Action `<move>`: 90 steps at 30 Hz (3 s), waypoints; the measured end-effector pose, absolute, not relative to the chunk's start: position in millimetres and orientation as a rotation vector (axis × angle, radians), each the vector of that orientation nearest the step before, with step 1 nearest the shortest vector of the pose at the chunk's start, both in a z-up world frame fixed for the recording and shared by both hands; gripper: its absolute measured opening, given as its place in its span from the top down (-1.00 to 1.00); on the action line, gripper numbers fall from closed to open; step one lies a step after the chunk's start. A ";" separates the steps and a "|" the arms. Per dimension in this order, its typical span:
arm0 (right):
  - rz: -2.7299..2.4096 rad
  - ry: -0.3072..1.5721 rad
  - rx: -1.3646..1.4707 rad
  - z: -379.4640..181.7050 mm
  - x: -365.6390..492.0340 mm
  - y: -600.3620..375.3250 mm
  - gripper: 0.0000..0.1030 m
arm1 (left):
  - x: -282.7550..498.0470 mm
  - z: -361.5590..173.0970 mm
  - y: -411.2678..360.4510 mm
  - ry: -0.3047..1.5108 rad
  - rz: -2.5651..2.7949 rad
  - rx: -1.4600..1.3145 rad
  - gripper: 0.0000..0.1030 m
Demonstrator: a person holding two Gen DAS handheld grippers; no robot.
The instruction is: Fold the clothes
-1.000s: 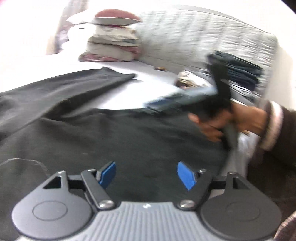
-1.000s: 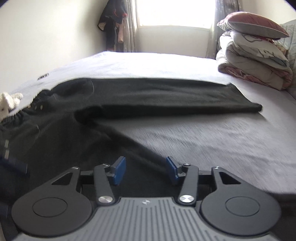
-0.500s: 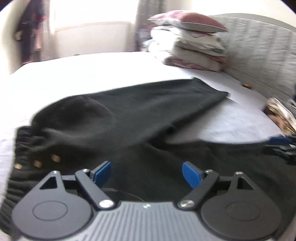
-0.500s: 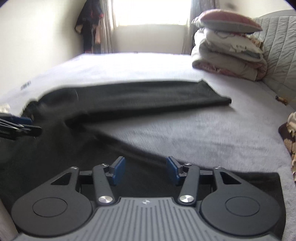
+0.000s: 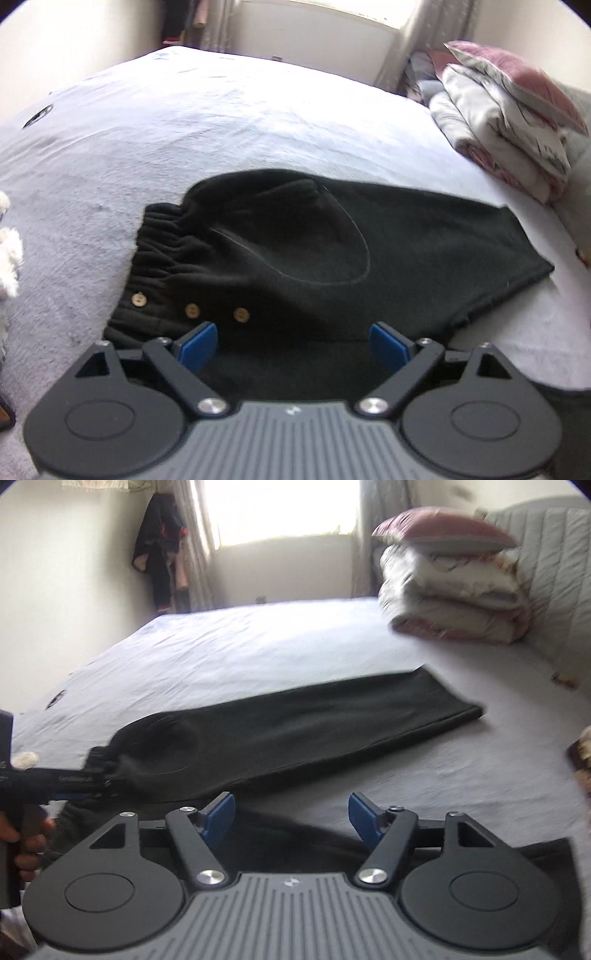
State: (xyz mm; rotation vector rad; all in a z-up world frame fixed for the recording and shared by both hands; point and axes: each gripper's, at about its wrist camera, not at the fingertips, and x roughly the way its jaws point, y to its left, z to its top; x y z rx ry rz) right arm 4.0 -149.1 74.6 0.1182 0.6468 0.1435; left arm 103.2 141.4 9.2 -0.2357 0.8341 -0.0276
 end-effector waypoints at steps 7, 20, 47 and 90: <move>0.207 0.672 0.105 62.9 32.8 -122.7 -0.38 | 121.3 7.6 157.2 0.861 -0.014 -0.268 -0.78; 0.416 0.689 -0.083 48.7 143.3 -87.3 -0.38 | 166.1 -4.1 174.4 0.892 -0.015 -0.326 -0.59; 0.734 0.731 -0.527 -4.2 326.8 -6.2 -0.38 | 183.8 -39.0 184.9 0.949 -0.007 -0.447 -0.61; 0.456 0.687 -0.209 49.7 81.5 -79.2 0.93 | 134.9 -22.1 207.3 0.862 -0.041 -0.684 -0.62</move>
